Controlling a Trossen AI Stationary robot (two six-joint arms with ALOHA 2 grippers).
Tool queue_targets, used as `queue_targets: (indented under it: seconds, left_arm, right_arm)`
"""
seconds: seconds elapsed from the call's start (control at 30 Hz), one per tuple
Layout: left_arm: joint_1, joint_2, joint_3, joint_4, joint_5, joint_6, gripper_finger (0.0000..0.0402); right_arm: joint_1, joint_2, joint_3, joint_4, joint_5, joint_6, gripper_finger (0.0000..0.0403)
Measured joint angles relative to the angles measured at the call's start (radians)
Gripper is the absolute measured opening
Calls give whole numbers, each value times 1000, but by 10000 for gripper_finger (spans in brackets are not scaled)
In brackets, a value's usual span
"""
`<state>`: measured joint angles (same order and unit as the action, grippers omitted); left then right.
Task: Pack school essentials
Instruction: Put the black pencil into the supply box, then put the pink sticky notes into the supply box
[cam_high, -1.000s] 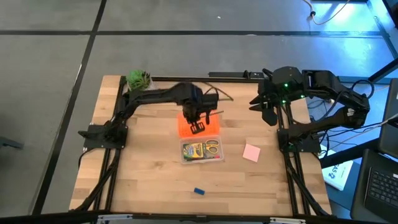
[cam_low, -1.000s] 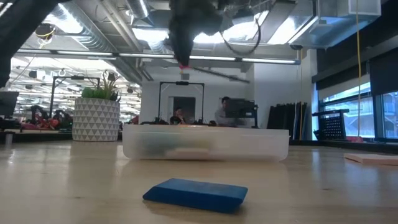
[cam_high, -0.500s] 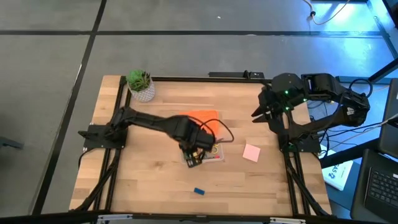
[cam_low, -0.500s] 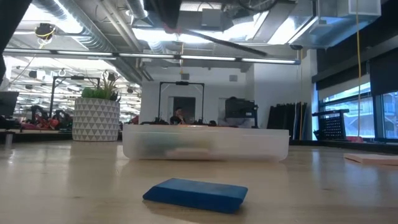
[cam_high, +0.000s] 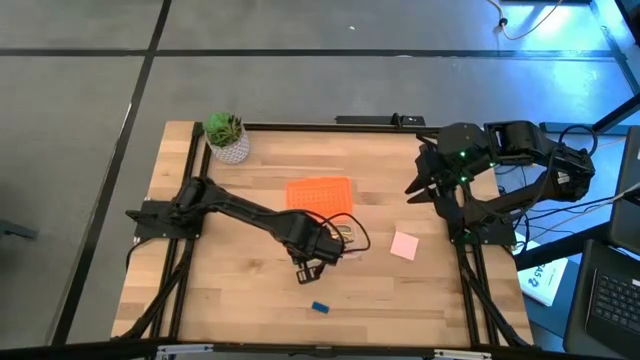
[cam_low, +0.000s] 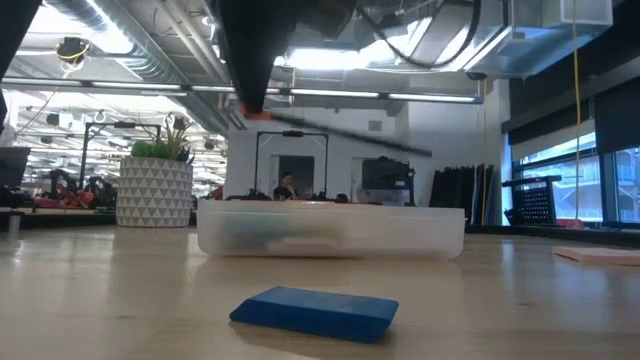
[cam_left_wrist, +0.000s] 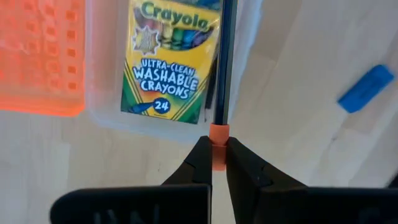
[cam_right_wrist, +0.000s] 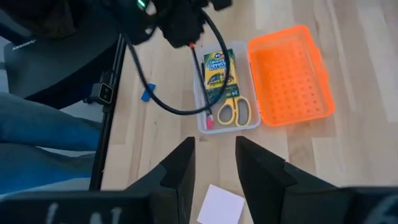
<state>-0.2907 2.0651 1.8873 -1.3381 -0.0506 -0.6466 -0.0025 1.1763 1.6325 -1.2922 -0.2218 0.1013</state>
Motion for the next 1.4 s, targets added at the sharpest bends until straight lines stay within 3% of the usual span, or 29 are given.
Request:
queue_targets:
  seconds: [0.37,0.9,1.4]
  left_arm:
    - [-5,-1,-147,101,60,127,13]
    - [30,-1,-185,131,68,118,16]
    - [27,-1,-185,189,68,137,95]
  right_arm:
    - [0,0,0,2,0,-2,116]
    - [-1,0,0,3,1,-1,116]
    - [-1,0,0,2,1,0,116]
